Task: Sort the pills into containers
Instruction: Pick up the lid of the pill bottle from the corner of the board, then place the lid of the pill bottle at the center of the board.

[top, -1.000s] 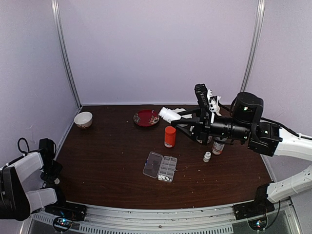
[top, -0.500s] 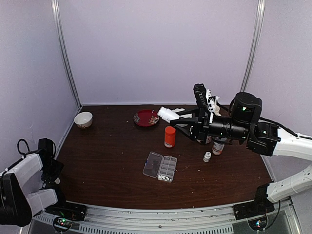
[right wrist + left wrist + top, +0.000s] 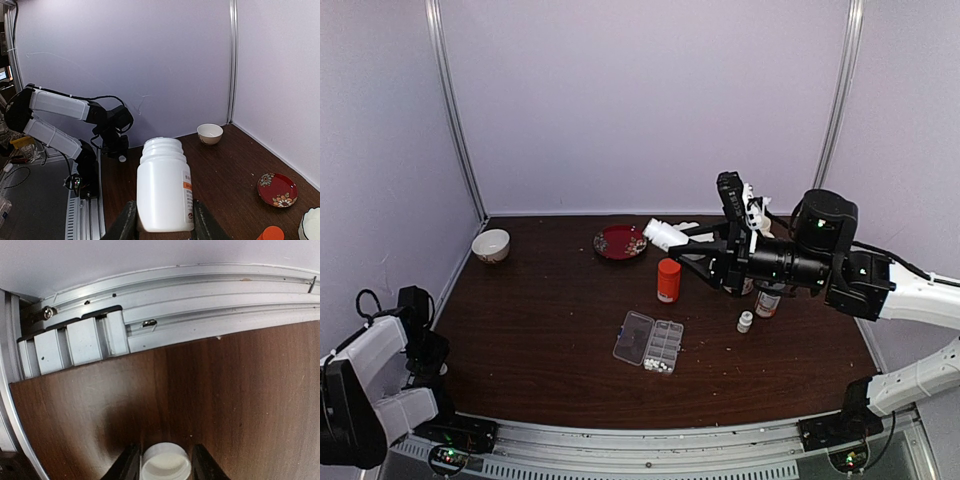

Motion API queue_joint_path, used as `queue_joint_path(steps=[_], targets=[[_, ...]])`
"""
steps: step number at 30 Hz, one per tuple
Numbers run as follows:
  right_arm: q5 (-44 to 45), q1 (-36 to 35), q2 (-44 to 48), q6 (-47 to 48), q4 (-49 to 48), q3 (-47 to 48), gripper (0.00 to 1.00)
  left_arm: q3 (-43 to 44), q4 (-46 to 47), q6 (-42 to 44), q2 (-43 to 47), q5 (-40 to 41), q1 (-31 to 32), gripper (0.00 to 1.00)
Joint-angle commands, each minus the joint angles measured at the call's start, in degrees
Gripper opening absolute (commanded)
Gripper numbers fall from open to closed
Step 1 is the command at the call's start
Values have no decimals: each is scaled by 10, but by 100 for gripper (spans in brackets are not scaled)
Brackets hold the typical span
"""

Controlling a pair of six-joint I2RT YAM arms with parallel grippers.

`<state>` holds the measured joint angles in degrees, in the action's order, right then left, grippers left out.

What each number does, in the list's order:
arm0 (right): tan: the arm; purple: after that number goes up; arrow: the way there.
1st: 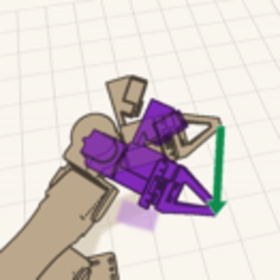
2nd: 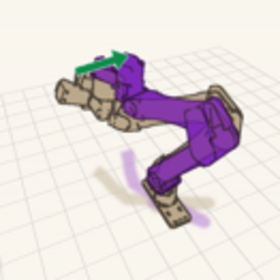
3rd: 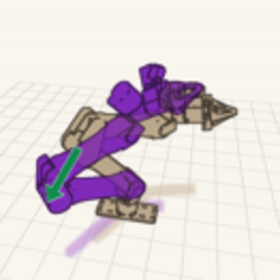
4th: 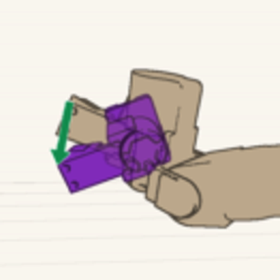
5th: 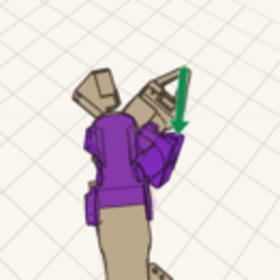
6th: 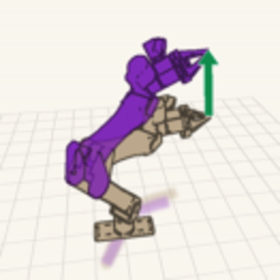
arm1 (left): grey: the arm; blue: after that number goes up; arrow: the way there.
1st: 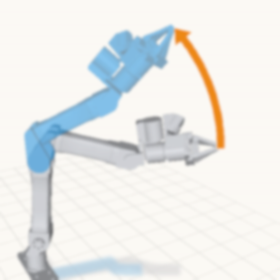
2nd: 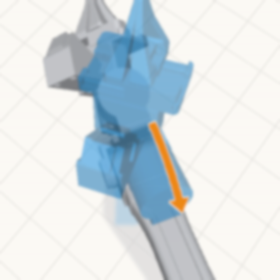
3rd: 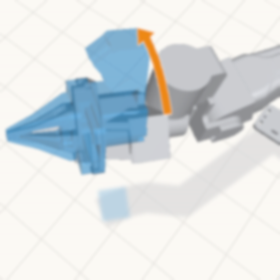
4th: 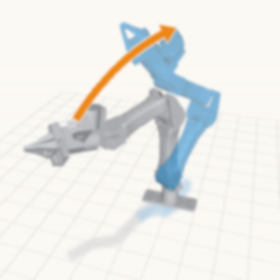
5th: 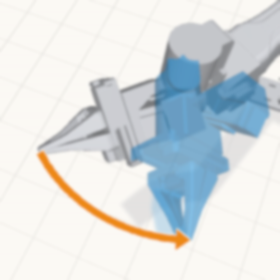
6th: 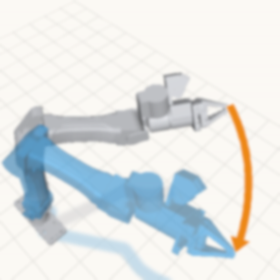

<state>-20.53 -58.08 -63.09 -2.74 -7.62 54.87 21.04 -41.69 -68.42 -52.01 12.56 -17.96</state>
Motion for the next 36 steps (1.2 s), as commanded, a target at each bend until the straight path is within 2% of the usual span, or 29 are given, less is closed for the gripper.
queue_joint_path(steps=[1,5,9,14,17,21,26,32,34,36], targets=[[1,3,3,2,-29,-12,0,-1,-13,26,15,-71,12,32],[-2,3,0,-9,-53,-27,0,16,6,33,32,-93,83,26],[-3,3,-2,-23,-84,-47,0,50,20,32,11,-123,174,24],[-4,3,-12,-49,-127,-80,0,113,59,27,-40,-158,328,25],[-4,3,-20,-61,-139,-95,0,163,96,35,-100,-172,413,25],[13,3,-24,-75,-164,-130,0,265,106,69,-233,-182,504,26],[26,3,-38,-87,-200,-181,0,354,121,92,-375,-186,565,26],[25,3,-70,-115,-283,-231,0,399,131,116,-460,-200,585,29],[25,3,-76,-115,-285,-229,0,402,127,119,-477,-202,588,37],[26,3,-77,-114,-290,-230,0,405,113,114,-487,-196,593,51]])
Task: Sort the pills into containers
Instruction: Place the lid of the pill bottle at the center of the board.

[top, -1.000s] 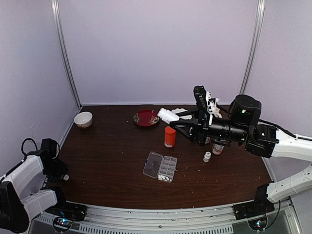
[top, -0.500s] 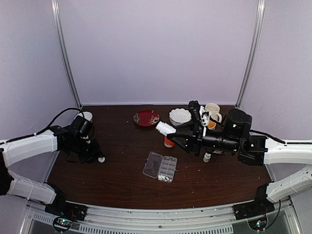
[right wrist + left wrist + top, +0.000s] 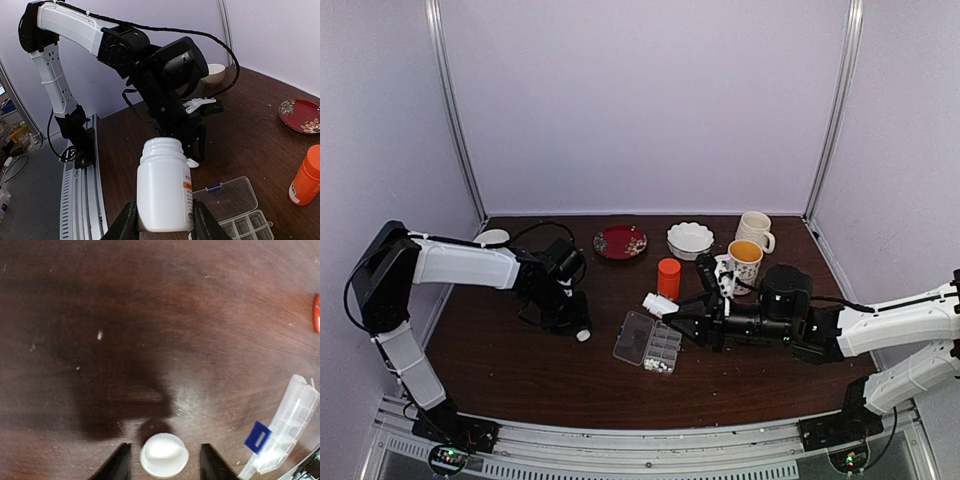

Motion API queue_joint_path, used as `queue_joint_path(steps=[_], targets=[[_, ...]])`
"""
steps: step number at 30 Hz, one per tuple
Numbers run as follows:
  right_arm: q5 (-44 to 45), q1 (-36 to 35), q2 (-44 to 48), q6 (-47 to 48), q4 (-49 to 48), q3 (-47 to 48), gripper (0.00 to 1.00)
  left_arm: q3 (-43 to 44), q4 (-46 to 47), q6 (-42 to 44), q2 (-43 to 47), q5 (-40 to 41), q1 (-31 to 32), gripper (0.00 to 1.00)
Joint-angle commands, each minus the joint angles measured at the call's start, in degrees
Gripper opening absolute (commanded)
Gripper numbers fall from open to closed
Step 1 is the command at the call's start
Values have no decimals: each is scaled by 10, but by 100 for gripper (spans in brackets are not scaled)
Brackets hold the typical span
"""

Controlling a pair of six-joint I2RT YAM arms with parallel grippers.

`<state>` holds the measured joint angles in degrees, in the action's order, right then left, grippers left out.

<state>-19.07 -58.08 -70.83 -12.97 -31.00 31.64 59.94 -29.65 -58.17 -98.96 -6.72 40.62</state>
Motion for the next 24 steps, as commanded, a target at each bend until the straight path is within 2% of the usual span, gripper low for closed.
queue_joint_path(steps=[1,3,5,9,14,19,24], targets=[[13,2,-1,-11,-56,3,0,17,-9,11,-20,-3,8,62],[14,3,-2,-8,-54,4,0,17,-11,16,-16,-6,11,74],[15,2,-3,-6,-50,7,0,13,-13,24,-6,-3,11,78],[12,3,-4,-5,-49,6,0,-7,-9,53,23,17,11,74],[11,3,-4,-6,-47,4,0,-30,10,166,39,-30,11,70],[8,3,-5,-7,-49,3,0,-40,-27,246,60,4,14,77],[7,3,-9,-8,-52,5,0,-34,-21,292,57,23,24,79]])
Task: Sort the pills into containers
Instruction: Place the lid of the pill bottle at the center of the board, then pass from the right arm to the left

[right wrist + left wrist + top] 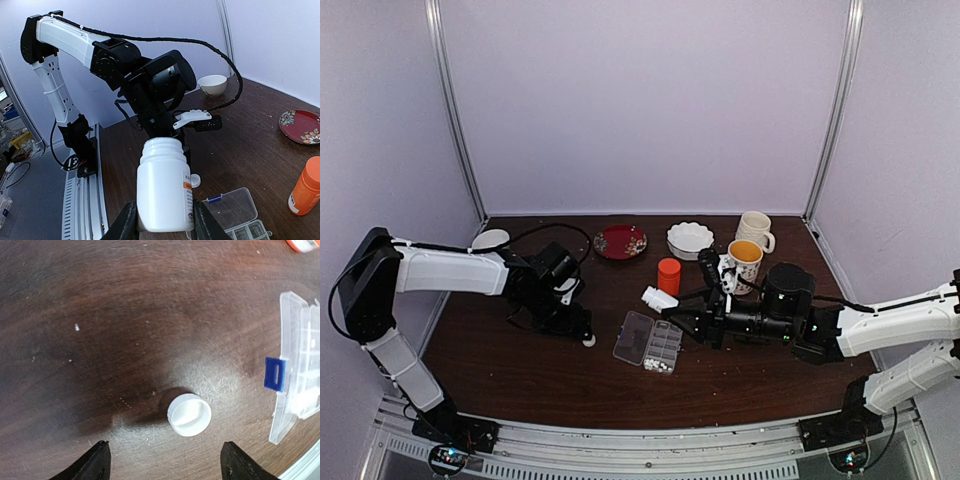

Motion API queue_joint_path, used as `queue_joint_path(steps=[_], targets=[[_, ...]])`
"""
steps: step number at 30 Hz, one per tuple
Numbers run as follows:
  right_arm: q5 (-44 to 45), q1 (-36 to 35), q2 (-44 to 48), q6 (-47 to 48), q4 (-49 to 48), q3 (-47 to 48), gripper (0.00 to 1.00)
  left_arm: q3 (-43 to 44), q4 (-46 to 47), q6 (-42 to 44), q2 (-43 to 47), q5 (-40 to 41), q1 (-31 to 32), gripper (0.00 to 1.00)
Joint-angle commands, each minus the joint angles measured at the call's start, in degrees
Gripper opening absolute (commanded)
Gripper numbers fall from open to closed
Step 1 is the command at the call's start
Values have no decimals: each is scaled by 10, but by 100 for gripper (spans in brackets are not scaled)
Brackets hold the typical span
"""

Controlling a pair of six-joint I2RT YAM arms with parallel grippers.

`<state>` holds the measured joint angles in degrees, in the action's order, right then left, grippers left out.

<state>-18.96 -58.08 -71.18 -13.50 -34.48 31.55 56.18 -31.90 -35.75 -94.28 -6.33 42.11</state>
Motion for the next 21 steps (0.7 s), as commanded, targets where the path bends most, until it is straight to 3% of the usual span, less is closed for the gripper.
queue_joint_path(steps=[1,14,18,21], targets=[[6,3,-7,-4,-18,7,0,5,7,74,8,19,12,79],[4,4,-10,-18,-36,-20,0,34,18,94,-43,76,39,77],[-6,4,1,-23,-67,-51,0,18,19,75,25,91,39,76],[-9,4,9,-21,-83,-60,0,11,31,75,106,44,40,76]])
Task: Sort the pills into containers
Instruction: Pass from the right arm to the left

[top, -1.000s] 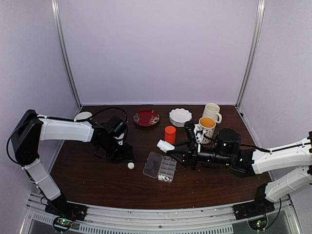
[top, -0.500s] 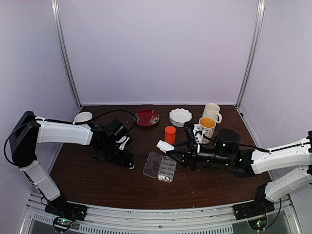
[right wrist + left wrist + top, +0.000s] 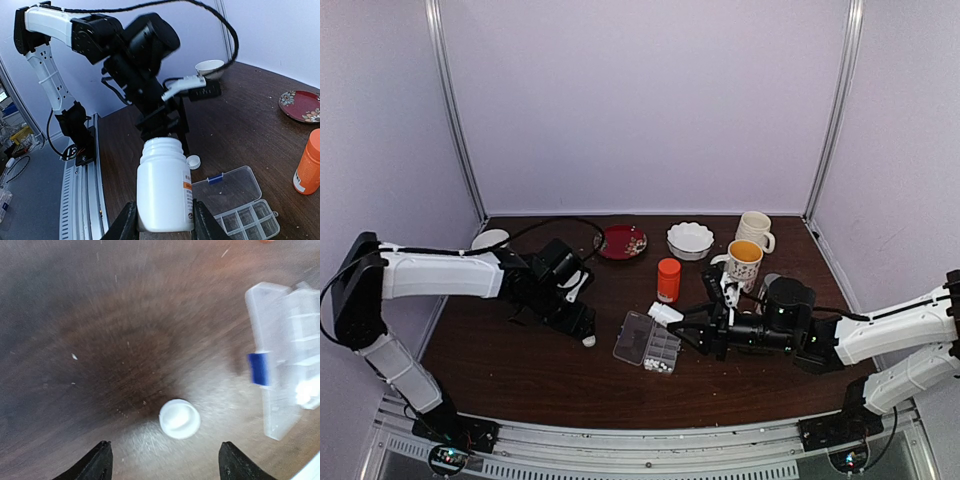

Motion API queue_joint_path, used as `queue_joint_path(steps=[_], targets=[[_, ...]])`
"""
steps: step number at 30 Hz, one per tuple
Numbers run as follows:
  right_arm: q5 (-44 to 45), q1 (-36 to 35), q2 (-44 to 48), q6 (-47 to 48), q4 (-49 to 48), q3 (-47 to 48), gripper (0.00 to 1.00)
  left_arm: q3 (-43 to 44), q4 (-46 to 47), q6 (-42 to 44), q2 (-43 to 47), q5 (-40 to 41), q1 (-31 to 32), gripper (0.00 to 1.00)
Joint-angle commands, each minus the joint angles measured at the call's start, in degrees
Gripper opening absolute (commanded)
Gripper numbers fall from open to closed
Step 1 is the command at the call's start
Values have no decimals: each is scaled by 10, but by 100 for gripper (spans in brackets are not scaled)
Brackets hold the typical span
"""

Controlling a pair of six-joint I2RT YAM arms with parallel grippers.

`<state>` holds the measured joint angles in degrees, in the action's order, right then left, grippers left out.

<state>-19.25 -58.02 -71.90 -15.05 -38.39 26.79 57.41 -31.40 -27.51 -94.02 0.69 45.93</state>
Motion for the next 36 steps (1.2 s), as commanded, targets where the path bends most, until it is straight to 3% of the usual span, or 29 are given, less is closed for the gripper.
queue_joint_path(steps=[1,6,10,14,18,30,36], targets=[[-6,4,17,-4,-49,-14,0,-3,35,-7,130,-55,2,76],[-11,4,10,2,-71,7,0,-21,158,-71,244,-220,4,81],[-6,1,7,12,-72,42,0,-22,260,-143,284,-288,4,97],[-9,-2,-1,29,-55,86,0,38,234,-157,265,-329,5,98],[-22,-3,-13,49,-24,130,0,72,232,-186,234,-375,4,89],[-44,-4,-57,65,5,202,0,83,252,-191,229,-393,4,80],[-49,-5,-69,65,6,213,0,87,253,-193,218,-409,5,67]])
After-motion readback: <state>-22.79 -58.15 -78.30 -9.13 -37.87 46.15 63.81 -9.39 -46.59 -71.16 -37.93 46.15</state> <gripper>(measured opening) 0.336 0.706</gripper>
